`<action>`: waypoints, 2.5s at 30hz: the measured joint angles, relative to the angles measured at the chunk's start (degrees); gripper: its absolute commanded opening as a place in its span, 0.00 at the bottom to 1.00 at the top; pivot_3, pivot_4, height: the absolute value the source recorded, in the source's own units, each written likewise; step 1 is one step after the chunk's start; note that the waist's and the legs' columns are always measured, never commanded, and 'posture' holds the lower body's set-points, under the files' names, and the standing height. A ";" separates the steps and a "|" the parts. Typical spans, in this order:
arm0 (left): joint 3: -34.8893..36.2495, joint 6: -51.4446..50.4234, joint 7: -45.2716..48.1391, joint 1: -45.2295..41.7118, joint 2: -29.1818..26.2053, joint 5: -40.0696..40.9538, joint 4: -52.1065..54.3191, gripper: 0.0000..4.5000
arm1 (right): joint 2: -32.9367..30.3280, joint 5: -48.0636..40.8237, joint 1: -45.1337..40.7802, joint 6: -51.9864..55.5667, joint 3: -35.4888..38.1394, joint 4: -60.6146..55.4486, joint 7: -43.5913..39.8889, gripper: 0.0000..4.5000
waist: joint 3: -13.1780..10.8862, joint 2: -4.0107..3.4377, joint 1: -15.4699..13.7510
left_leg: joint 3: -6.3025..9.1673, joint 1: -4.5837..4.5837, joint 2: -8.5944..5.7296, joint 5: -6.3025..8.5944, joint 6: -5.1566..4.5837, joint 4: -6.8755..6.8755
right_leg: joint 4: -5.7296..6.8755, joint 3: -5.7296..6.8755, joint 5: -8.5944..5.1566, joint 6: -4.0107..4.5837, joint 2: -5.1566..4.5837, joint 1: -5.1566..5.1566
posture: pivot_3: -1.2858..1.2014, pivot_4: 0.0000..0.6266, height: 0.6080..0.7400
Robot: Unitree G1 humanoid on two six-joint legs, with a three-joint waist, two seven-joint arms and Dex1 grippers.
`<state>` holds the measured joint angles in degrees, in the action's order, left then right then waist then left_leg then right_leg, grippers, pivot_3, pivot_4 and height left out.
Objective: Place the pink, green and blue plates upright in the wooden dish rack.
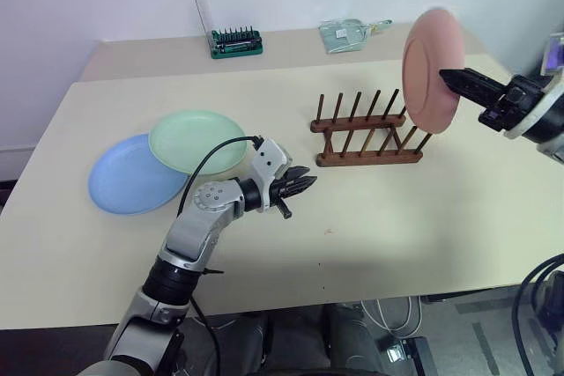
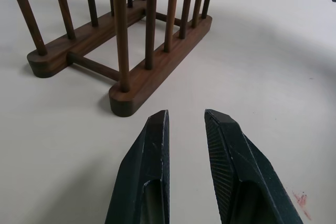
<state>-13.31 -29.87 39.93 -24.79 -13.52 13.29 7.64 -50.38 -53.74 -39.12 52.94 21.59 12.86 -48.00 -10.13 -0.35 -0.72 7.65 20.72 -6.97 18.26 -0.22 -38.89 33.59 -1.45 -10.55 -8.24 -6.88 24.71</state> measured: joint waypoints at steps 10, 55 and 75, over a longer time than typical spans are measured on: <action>0.08 -1.65 -0.36 0.03 -0.04 1.28 1.60 0.24 | 2.15 9.63 -6.53 -6.64 -2.94 7.54 2.33 0.67 | 0.00 0.00 -0.10 | -0.02 0.76 -0.06 -0.13 0.21 -0.23 | 0.33 -0.02 0.01 0.01 -0.06 0.79 | 0.52 0.24 0.99; 43.36 -35.10 -53.74 -10.66 14.25 -8.58 8.76 0.00 | 6.88 19.29 12.12 -17.12 -21.88 -39.97 1.20 0.74 | -0.08 0.63 -1.61 | 0.13 0.65 -0.05 -0.23 0.44 -0.27 | 0.49 0.03 0.01 0.02 0.01 0.72 | 0.52 0.24 0.99; 28.79 -20.76 -45.76 -11.38 16.43 -0.05 16.75 0.00 | 11.40 58.80 -1.74 -48.25 -44.57 -20.38 3.96 0.99 | -0.10 0.66 -1.38 | 0.09 0.67 -0.05 -0.24 0.45 -0.27 | 0.47 0.02 0.02 0.03 0.02 0.76 | 0.52 0.24 0.99</action>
<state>15.47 -50.63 -5.84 -36.17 2.91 13.24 24.39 -38.98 5.05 -40.86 4.69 -22.99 -7.52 -44.04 -10.23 0.30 -2.11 7.74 21.39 -7.02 18.02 0.23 -39.15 34.06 -1.42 -10.53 -8.21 -6.87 25.47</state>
